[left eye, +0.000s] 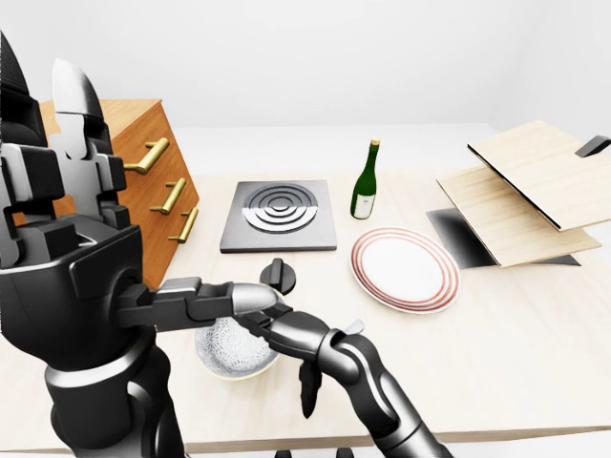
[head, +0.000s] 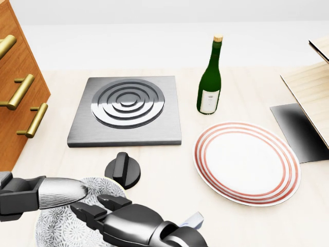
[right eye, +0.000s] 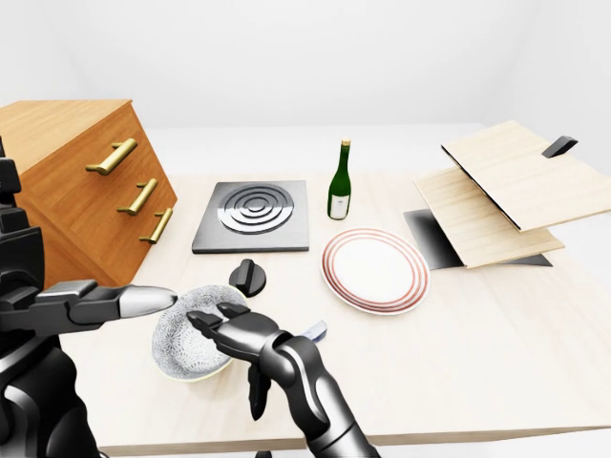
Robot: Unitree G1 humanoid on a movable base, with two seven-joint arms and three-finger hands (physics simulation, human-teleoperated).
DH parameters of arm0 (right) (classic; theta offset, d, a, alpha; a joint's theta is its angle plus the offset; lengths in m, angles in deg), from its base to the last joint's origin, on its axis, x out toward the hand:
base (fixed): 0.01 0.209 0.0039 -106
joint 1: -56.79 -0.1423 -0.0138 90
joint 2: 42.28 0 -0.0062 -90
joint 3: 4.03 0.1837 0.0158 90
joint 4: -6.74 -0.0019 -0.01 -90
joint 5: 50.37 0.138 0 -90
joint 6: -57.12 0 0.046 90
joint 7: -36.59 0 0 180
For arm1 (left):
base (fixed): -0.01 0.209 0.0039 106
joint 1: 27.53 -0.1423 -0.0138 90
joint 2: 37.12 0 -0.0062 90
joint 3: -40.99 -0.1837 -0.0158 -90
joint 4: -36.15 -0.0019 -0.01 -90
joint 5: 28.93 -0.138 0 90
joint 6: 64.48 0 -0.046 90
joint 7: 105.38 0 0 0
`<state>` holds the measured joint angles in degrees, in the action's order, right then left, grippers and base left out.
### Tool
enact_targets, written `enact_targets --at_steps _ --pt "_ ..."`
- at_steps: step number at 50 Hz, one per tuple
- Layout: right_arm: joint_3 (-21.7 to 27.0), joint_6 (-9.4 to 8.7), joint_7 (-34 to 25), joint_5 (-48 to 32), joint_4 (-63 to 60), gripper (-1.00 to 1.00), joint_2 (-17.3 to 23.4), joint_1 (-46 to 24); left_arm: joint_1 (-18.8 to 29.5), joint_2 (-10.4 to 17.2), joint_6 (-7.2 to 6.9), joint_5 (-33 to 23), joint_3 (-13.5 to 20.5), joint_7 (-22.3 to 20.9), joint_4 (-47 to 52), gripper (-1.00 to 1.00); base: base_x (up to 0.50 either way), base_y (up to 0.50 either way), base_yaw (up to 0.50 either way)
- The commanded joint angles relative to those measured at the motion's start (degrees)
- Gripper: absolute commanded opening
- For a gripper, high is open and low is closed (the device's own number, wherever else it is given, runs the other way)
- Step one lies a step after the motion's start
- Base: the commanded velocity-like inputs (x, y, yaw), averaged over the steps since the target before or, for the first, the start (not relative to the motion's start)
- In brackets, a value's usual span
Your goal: Pick up the akita bowl and put it on the plate.
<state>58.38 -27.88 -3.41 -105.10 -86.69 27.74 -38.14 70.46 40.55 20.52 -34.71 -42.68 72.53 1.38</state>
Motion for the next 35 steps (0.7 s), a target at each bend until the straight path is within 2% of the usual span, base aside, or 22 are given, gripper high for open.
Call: enact_targets --at_steps 1,10,16,18,20,21,22,23,24,25,29,30,32,35 --pt "0.6 0.0 0.0 -4.9 7.9 1.0 -1.5 -2.1 0.2 0.3 0.0 0.4 0.1 0.2 1.1 1.0 0.0 0.0 0.0" --pt "-1.0 0.0 0.0 -7.1 10.3 1.0 -3.1 -1.6 -0.2 0.2 0.0 1.0 0.8 0.1 2.1 1.0 0.0 0.0 0.0" --pt "-0.1 0.0 0.0 -9.0 16.8 1.0 -4.2 -4.2 -0.8 0.3 0.0 1.5 1.6 -0.1 3.2 1.0 0.0 0.0 0.0" --pt "0.6 0.0 2.6 -9.8 19.9 1.0 -5.9 -5.6 -1.4 0.1 0.0 2.5 2.6 -0.3 2.9 1.0 0.0 0.0 0.0" --pt "0.5 0.0 2.6 -9.1 19.7 1.0 -6.8 -5.3 -1.6 0.2 0.0 3.2 3.1 -0.2 3.0 1.0 0.0 0.0 0.0" --pt "0.5 0.0 4.1 -9.5 20.0 0.25 -6.9 -5.7 -1.9 0.3 0.0 3.2 3.1 -0.2 3.0 1.0 0.0 0.0 0.0" --pt "0.7 0.0 5.3 -9.7 20.6 -0.01 -7.2 -6.0 -2.2 0.2 0.0 3.4 3.2 -0.2 2.8 1.0 0.0 0.0 0.0" --pt "0.7 0.0 6.0 -9.7 20.8 -0.8 -7.5 -6.2 -2.5 0.2 0.0 3.7 3.3 -0.2 2.5 1.0 0.0 0.0 0.0" --pt "0.7 0.0 9.0 -10.9 21.4 -1.0 -7.2 -6.9 -3.1 0.1 0.0 3.9 3.4 -0.3 1.8 1.0 0.0 0.0 0.0" --pt "3.1 0.0 4.4 -5.3 19.3 -1.0 -7.7 -7.2 -3.5 -0.7 0.0 5.9 4.5 -0.5 -0.3 1.0 0.0 0.0 0.0" --pt "3.0 0.0 6.9 -6.2 20.6 -1.0 -6.9 -8.1 -3.5 0.0 0.0 6.6 4.5 0.3 -0.5 1.0 0.0 0.0 0.0" --pt "3.2 0.0 9.8 -7.6 22.3 -1.0 -6.8 -9.3 -3.6 0.0 0.0 6.5 4.1 0.5 -0.7 1.0 0.0 0.0 0.0" --pt "3.9 0.0 11.6 -8.3 23.8 -1.0 -7.4 -10.2 -3.7 0.1 0.0 6.6 4.0 0.5 -0.5 1.0 0.0 0.0 0.0" --pt "4.3 0.0 12.3 -8.6 25.4 -1.0 -7.6 -10.8 -3.7 0.3 0.0 6.9 4.3 0.6 -0.6 1.0 0.0 0.0 0.0"
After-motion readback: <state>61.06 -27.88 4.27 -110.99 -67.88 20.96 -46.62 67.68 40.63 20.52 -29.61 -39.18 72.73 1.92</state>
